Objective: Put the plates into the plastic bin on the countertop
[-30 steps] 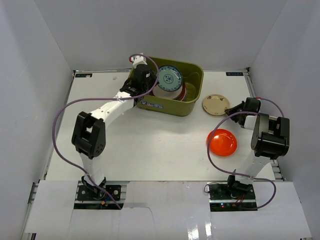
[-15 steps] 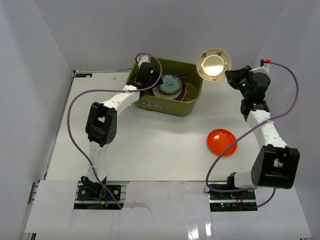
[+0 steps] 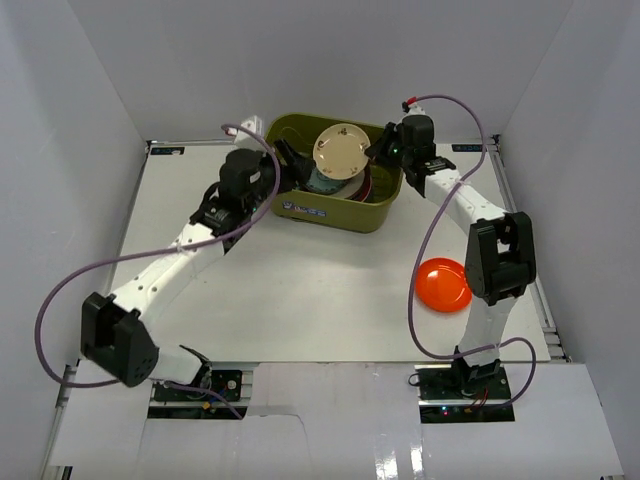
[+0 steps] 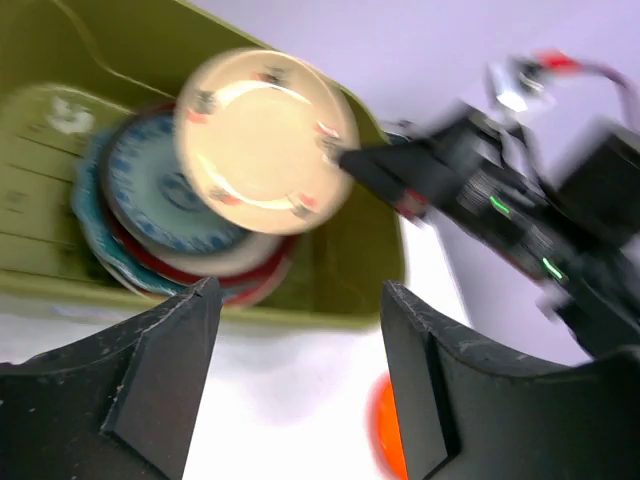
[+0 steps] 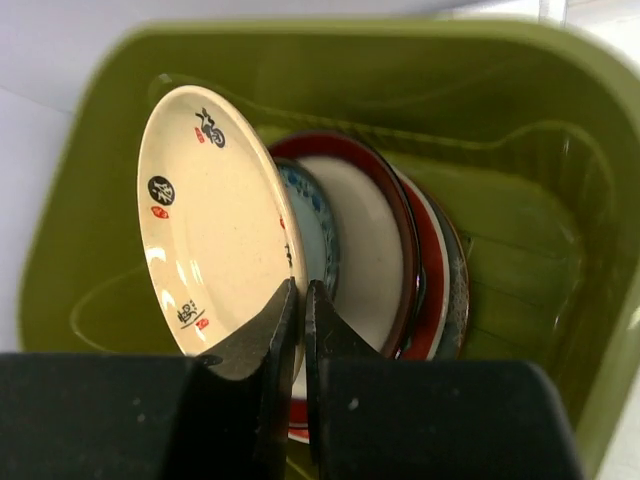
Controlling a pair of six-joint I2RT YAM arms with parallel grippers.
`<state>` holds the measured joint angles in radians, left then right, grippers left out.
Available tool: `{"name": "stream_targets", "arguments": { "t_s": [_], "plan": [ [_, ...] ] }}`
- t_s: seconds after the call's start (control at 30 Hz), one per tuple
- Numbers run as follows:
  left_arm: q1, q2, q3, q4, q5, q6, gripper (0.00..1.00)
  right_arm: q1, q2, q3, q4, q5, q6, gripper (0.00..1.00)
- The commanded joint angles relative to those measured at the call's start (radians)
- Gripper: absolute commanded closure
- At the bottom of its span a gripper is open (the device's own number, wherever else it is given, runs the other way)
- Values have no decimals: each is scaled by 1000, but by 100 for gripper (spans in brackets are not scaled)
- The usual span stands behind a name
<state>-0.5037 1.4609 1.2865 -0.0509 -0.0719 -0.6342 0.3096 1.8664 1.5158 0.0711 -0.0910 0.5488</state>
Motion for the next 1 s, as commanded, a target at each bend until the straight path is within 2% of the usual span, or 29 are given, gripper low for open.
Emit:
{"name": "stream_targets", "arguments": {
  "t_s": [0.0, 0.03, 0.1, 0.13, 0.17, 0.27, 0.4, 0.53, 0.6, 0.67, 0.83, 0.87, 0.93, 0.97],
  "plan": [
    [-96, -59, -212, -18, 46, -39, 26, 25, 51, 116, -65, 14, -38, 92],
    [-126, -65, -242, -18, 38, -47, 26, 29, 60, 127, -71, 14, -38, 91],
    [-222, -68, -286, -17, 18, -76, 27, 36, 63, 141, -98, -13, -36, 77],
    [-254, -50, -302, -14, 12, -90, 27, 36, 57, 145, -105, -21, -36, 67],
    [-312, -31, -306, -10, 6, -105, 27, 37, 47, 149, -108, -27, -36, 47],
    [-410, 71, -258, 3, 11, -134, 26, 19, -74, 142, -122, -36, -53, 29],
    [-496, 203, -170, 43, 41, -157, 27, -50, -264, 69, -140, -78, -64, 27],
    [-561, 349, -49, 86, 44, -165, 28, -118, -517, -112, -126, -110, -64, 31],
    [-598, 442, 37, 83, 38, -159, 28, -122, -675, -265, -97, -124, -61, 31],
    [-631, 513, 101, 59, 6, -141, 29, -122, -818, -409, -45, -157, -24, 32],
    [-647, 778, 356, -90, -74, -117, 35, -116, -1016, -551, -70, -246, 29, 32],
    [-647, 811, 391, -113, -86, -107, 43, -115, -1068, -589, -70, -265, 37, 32],
    [-648, 878, 466, -167, -127, -88, 52, -112, -1118, -614, -102, -271, 42, 32],
    [-650, 889, 479, -179, -141, -78, 69, -112, -1157, -623, -120, -266, 39, 32]
  ]
}}
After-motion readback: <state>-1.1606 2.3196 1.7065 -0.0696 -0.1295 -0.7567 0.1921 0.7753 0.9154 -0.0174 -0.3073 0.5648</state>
